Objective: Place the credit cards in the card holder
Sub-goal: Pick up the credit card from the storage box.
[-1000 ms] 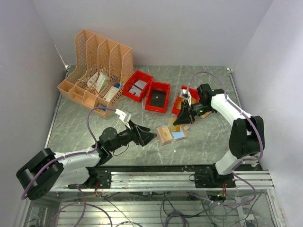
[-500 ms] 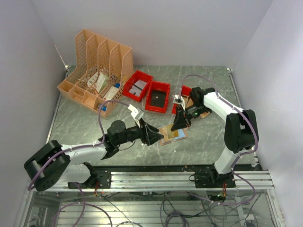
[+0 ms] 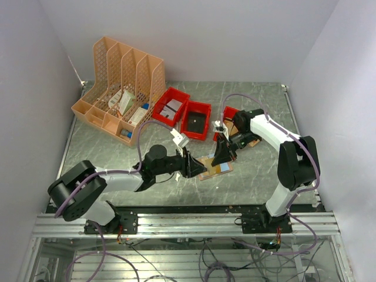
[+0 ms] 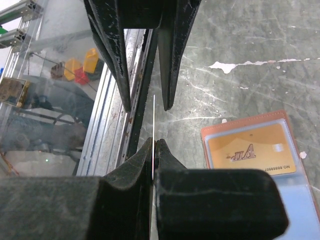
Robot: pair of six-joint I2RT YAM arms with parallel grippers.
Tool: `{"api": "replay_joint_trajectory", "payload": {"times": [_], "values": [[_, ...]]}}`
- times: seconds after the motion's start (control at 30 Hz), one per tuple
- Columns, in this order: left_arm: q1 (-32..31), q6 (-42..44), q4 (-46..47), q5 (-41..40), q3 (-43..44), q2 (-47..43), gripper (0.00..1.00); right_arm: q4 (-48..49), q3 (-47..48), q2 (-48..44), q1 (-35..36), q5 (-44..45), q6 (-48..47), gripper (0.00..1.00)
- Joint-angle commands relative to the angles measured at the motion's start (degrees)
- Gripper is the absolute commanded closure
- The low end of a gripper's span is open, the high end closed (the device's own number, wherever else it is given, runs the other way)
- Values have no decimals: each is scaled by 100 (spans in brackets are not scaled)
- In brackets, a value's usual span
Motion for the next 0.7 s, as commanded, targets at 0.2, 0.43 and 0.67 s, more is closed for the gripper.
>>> {"api": "replay_joint_trajectory", "payload": {"times": [0.2, 0.43, 0.67], "values": [[-34, 53, 469, 226, 351, 353, 61, -122, 116, -15, 214, -10, -241, 100], [-35, 93, 404, 269, 462, 420, 76, -126, 110, 12, 295, 26, -260, 100], [-25, 40, 570, 341, 359, 443, 93, 116, 69, -80, 322, 101, 35, 84]]}}
